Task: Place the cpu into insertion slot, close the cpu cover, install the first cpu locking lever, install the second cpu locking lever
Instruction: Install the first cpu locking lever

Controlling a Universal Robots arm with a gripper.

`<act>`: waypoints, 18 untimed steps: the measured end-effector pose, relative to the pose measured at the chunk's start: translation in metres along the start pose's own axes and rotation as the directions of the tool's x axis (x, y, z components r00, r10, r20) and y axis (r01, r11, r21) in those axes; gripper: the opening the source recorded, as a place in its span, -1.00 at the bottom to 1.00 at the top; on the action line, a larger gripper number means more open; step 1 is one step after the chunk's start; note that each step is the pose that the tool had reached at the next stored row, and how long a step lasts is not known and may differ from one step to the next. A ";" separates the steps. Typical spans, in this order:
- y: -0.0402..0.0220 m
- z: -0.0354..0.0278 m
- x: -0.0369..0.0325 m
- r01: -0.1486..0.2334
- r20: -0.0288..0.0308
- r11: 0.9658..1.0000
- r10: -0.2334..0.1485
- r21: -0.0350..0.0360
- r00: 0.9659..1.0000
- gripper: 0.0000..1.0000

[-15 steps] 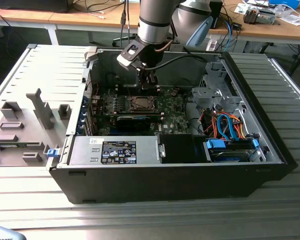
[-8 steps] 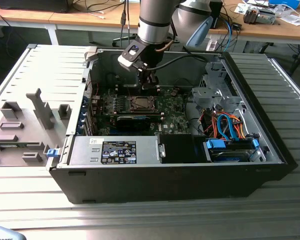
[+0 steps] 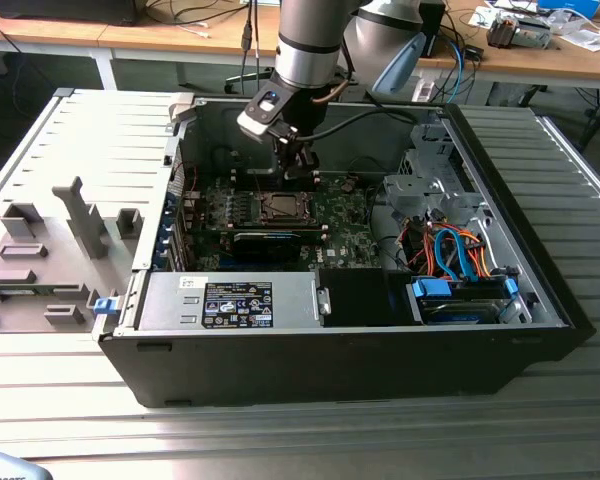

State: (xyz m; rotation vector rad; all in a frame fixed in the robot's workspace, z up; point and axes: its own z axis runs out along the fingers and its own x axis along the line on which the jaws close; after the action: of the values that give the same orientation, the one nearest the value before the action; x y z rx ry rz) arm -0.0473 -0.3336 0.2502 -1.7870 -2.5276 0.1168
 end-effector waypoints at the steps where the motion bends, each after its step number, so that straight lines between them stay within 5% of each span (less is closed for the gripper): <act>1: 0.0000 0.0000 0.0000 0.004 0.000 1.000 -0.004 0.000 1.000 -0.79; 18: 0.0000 0.0000 0.0000 0.092 0.008 0.996 -0.092 0.000 0.996 -0.79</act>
State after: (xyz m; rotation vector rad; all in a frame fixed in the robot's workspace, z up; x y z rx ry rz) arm -0.0473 -0.3336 0.2502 -1.6704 -2.6102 0.1199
